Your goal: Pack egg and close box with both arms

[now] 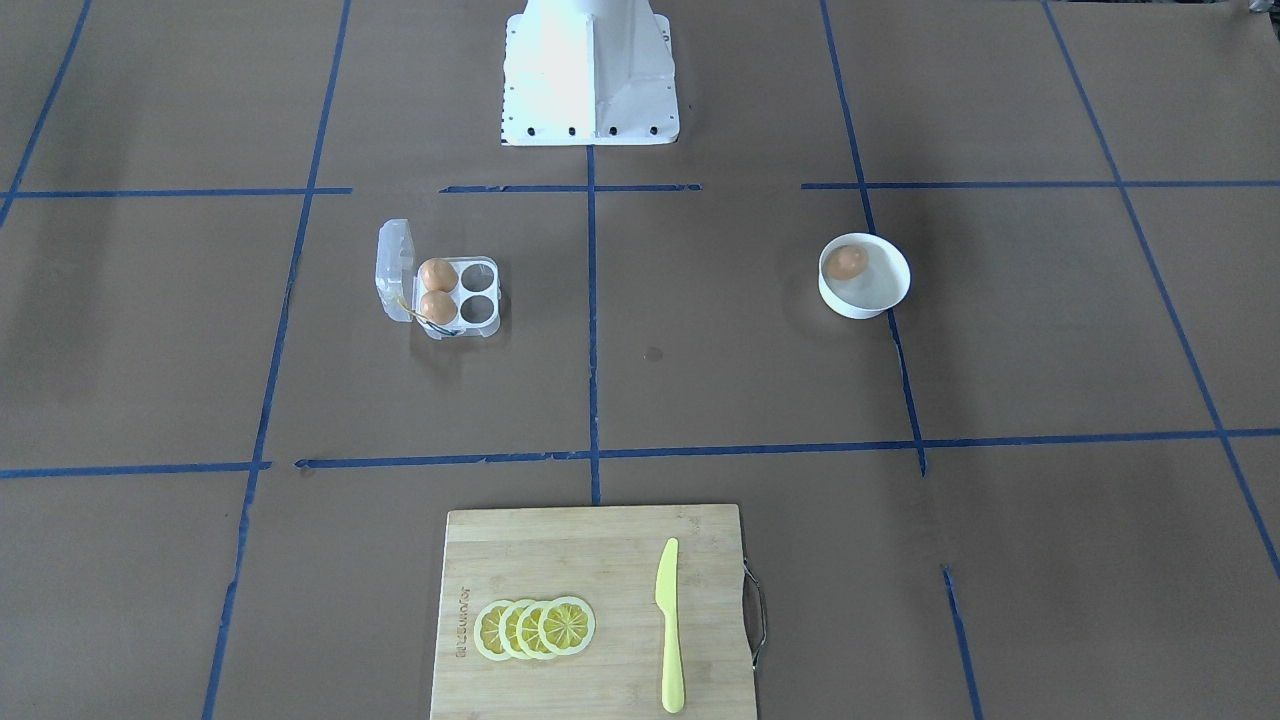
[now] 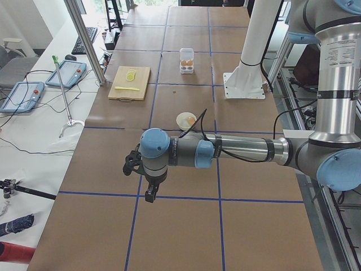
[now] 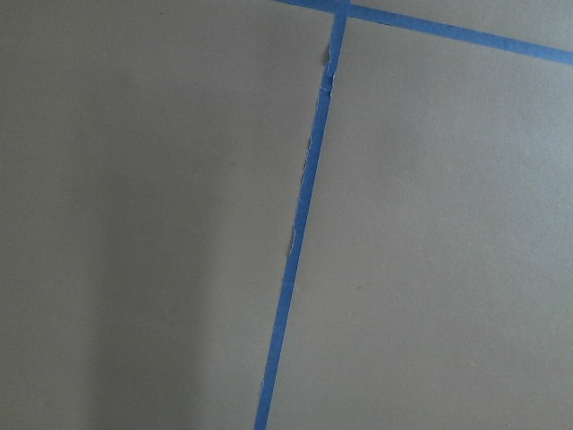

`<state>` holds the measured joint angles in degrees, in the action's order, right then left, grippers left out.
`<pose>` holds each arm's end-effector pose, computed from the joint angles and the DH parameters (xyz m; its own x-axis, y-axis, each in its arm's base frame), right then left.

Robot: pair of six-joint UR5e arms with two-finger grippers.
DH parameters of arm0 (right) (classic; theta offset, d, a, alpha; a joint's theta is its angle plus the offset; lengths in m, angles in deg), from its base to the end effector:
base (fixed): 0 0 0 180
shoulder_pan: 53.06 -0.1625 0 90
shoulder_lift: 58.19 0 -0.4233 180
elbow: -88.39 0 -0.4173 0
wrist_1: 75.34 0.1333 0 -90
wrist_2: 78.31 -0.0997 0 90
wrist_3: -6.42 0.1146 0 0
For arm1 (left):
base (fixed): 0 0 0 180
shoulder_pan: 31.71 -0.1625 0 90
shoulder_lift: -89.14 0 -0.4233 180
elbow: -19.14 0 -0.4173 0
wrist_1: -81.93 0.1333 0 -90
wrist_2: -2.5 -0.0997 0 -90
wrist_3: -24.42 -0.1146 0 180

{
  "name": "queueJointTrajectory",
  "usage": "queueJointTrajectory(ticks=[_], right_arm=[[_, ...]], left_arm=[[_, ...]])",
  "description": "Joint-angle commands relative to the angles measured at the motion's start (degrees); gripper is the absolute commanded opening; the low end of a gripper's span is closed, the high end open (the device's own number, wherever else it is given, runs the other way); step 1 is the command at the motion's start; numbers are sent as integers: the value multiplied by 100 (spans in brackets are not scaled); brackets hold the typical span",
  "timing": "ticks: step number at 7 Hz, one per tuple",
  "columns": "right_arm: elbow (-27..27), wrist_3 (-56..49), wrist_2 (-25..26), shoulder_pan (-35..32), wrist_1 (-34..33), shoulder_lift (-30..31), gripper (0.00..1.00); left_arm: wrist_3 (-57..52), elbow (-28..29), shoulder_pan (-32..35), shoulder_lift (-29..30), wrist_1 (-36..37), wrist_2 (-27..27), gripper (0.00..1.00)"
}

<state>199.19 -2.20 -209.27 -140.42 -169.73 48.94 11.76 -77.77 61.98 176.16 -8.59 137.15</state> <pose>0.0401 -0.3926 0.6281 0.7393 -0.1760 0.6500 0.1587 0.9836 0.0858 -0.0848 -0.4956 0.6302 0.7102 0.2265 -0.6666 -0.0938 0.9688 0.2293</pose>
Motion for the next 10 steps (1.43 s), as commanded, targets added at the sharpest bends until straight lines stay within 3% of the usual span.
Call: queueJointTrajectory(ticks=[1, 4, 5, 7, 9, 10], right_arm=[[38, -8, 0, 0, 0, 0, 100], [38, 27, -9, 9, 0, -69, 100], [38, 44, 0, 9, 9, -192, 100], [3, 53, 9, 9, 0, -798, 100], [29, 62, 0, 9, -9, -939, 100], [-23, 158, 0, 9, -9, -1001, 100]], left_arm=[[-9, -11, -9, 17, -35, 0, 100], [-9, -73, -9, 96, -88, 9, 100], [0, -47, -18, 114, -471, 17, 100], [44, 15, -26, 105, -1629, 44, 100], [53, 163, -26, 123, -3217, 44, 100], [53, 164, -26, 123, -3765, 314, 100]])
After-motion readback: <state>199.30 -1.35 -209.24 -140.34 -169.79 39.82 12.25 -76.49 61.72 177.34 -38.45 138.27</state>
